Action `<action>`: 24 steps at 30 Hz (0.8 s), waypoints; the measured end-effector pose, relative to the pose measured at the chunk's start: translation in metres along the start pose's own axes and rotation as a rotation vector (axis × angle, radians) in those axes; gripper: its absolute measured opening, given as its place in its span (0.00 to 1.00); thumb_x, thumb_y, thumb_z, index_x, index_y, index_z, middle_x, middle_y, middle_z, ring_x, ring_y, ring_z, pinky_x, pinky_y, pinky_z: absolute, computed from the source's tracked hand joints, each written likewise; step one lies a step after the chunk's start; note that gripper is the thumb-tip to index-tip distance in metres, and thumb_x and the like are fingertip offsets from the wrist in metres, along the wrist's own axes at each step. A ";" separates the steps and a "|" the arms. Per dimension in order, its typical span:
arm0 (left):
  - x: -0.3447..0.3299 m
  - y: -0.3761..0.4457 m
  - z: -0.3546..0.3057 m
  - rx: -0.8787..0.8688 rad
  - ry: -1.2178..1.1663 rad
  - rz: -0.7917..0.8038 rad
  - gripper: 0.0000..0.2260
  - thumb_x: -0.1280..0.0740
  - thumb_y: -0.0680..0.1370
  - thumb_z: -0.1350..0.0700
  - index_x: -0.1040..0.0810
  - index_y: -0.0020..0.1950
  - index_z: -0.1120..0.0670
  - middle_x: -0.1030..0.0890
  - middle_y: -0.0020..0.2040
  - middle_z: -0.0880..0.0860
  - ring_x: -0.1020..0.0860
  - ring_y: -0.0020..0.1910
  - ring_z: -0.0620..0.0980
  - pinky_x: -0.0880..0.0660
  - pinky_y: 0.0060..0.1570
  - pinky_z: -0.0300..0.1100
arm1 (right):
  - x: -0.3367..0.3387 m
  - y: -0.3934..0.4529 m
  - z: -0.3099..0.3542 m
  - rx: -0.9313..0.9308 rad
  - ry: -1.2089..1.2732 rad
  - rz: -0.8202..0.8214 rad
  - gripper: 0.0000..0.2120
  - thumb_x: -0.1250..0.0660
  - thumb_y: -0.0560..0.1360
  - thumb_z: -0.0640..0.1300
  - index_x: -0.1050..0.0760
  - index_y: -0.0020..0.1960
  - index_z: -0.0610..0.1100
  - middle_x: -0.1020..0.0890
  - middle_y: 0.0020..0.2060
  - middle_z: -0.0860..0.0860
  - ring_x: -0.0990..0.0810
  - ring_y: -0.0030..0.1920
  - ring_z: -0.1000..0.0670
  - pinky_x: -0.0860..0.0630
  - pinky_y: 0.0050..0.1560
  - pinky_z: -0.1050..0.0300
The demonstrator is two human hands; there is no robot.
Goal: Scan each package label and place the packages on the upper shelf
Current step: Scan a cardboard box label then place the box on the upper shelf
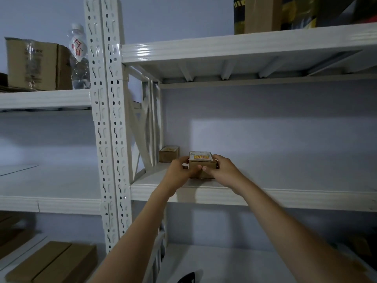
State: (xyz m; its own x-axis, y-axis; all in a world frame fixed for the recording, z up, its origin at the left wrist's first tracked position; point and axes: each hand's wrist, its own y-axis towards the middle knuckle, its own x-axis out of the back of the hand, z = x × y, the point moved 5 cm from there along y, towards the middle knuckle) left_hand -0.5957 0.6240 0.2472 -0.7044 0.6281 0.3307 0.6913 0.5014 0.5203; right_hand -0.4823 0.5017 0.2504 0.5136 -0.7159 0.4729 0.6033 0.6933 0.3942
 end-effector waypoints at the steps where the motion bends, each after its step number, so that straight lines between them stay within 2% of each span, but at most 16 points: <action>1: 0.000 0.006 0.004 0.011 0.013 0.003 0.16 0.27 0.76 0.54 0.20 0.63 0.52 0.15 0.52 0.49 0.18 0.43 0.36 0.25 0.39 0.26 | -0.002 0.005 -0.002 -0.008 -0.008 0.002 0.23 0.28 0.77 0.47 0.28 0.71 0.48 0.19 0.63 0.50 0.21 0.63 0.48 0.24 0.65 0.47; 3: 0.001 0.018 0.011 0.031 0.039 0.002 0.18 0.27 0.76 0.55 0.22 0.65 0.53 0.16 0.55 0.50 0.18 0.48 0.40 0.22 0.45 0.32 | -0.006 0.016 -0.004 -0.018 -0.034 0.002 0.27 0.29 0.77 0.47 0.32 0.74 0.48 0.22 0.67 0.50 0.23 0.65 0.47 0.26 0.68 0.47; 6: 0.005 0.036 0.021 0.041 0.101 -0.023 0.24 0.26 0.75 0.55 0.26 0.69 0.56 0.18 0.59 0.53 0.20 0.57 0.51 0.22 0.59 0.48 | -0.012 0.036 -0.004 -0.023 -0.078 0.006 0.31 0.29 0.77 0.46 0.37 0.77 0.49 0.26 0.70 0.49 0.26 0.67 0.46 0.27 0.68 0.50; 9: 0.011 0.056 0.032 0.051 0.121 -0.011 0.22 0.26 0.75 0.55 0.25 0.67 0.58 0.19 0.59 0.56 0.21 0.59 0.55 0.24 0.61 0.54 | -0.019 0.058 -0.003 -0.030 -0.100 0.024 0.30 0.30 0.77 0.46 0.37 0.77 0.50 0.26 0.70 0.48 0.25 0.66 0.46 0.26 0.67 0.50; 13: 0.021 0.084 0.048 0.059 0.145 -0.030 0.19 0.26 0.73 0.56 0.24 0.62 0.58 0.19 0.57 0.58 0.20 0.56 0.56 0.22 0.58 0.52 | -0.031 0.083 -0.003 -0.042 -0.162 0.029 0.29 0.30 0.78 0.47 0.35 0.76 0.48 0.26 0.69 0.47 0.25 0.65 0.45 0.25 0.67 0.47; 15: 0.026 0.098 0.056 0.069 0.202 -0.047 0.19 0.25 0.73 0.55 0.23 0.61 0.56 0.19 0.55 0.55 0.21 0.54 0.53 0.22 0.53 0.45 | -0.038 0.094 -0.003 -0.045 -0.212 0.035 0.27 0.31 0.77 0.47 0.33 0.74 0.47 0.25 0.67 0.47 0.24 0.63 0.44 0.24 0.65 0.46; 17: 0.030 0.112 0.064 0.071 0.271 -0.038 0.17 0.25 0.72 0.54 0.22 0.59 0.54 0.20 0.52 0.52 0.21 0.51 0.51 0.25 0.44 0.36 | -0.045 0.109 -0.002 -0.059 -0.260 0.054 0.23 0.31 0.77 0.48 0.29 0.70 0.47 0.24 0.64 0.46 0.23 0.61 0.44 0.23 0.62 0.46; 19: 0.032 0.126 0.074 0.079 0.319 -0.003 0.16 0.25 0.72 0.54 0.21 0.58 0.55 0.20 0.50 0.53 0.22 0.48 0.50 0.29 0.38 0.33 | -0.052 0.124 -0.004 -0.076 -0.328 0.080 0.21 0.31 0.76 0.50 0.27 0.67 0.46 0.23 0.63 0.46 0.23 0.58 0.45 0.22 0.56 0.50; 21: 0.032 0.138 0.085 0.101 0.368 0.055 0.16 0.26 0.73 0.58 0.21 0.59 0.56 0.20 0.54 0.57 0.21 0.52 0.54 0.26 0.44 0.37 | -0.058 0.139 -0.009 -0.090 -0.392 0.111 0.23 0.30 0.76 0.51 0.28 0.69 0.46 0.24 0.65 0.46 0.24 0.57 0.46 0.27 0.51 0.56; 23: 0.033 0.150 0.095 0.114 0.417 0.093 0.16 0.27 0.73 0.62 0.21 0.60 0.58 0.20 0.56 0.60 0.21 0.54 0.56 0.24 0.51 0.43 | -0.065 0.151 -0.016 -0.105 -0.432 0.140 0.28 0.28 0.75 0.52 0.30 0.72 0.45 0.25 0.67 0.46 0.25 0.60 0.46 0.30 0.52 0.59; 24: 0.035 0.155 0.099 0.111 0.438 0.092 0.16 0.28 0.73 0.63 0.21 0.60 0.58 0.19 0.56 0.61 0.21 0.53 0.55 0.24 0.51 0.43 | -0.067 0.156 -0.018 -0.107 -0.452 0.145 0.29 0.28 0.75 0.51 0.31 0.73 0.45 0.26 0.68 0.45 0.25 0.62 0.46 0.31 0.53 0.59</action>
State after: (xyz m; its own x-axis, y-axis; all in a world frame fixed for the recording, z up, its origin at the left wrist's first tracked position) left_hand -0.4973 0.7829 0.2615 -0.6247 0.3740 0.6855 0.7501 0.5314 0.3936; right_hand -0.4115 0.6568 0.2656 0.2950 -0.4888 0.8210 0.6170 0.7536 0.2269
